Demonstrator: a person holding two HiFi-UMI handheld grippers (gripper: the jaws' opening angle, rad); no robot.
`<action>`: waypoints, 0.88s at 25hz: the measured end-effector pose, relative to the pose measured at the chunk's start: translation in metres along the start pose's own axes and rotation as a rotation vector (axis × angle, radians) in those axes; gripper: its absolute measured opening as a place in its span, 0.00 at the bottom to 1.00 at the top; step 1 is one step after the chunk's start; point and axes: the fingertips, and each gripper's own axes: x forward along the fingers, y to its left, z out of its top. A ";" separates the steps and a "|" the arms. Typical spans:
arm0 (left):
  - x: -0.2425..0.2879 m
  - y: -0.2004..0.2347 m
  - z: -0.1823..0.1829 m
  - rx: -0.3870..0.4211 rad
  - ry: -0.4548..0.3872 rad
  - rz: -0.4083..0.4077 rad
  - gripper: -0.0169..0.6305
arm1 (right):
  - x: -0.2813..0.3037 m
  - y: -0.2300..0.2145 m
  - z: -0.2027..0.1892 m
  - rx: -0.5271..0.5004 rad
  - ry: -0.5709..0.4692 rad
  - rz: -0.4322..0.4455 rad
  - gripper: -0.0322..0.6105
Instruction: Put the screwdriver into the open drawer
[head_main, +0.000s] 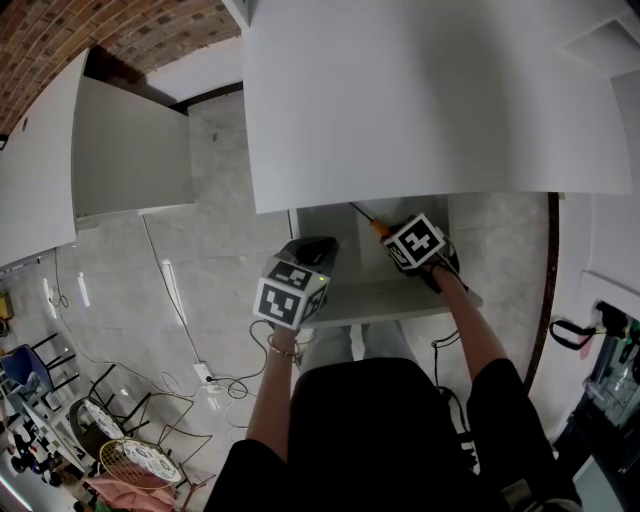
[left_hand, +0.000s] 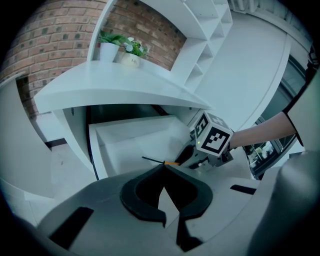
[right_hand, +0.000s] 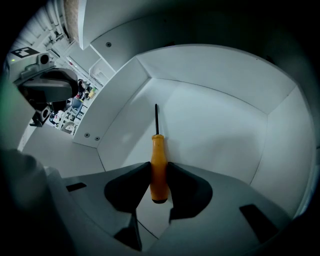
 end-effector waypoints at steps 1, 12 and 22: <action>0.001 0.000 0.000 -0.001 0.000 0.002 0.04 | 0.000 0.000 -0.001 0.003 0.000 0.001 0.22; 0.001 -0.008 0.001 -0.003 0.006 0.006 0.04 | -0.001 0.005 -0.003 -0.026 0.001 -0.031 0.23; -0.012 -0.005 0.006 0.008 -0.031 0.027 0.04 | -0.013 0.005 0.010 0.004 -0.053 -0.043 0.31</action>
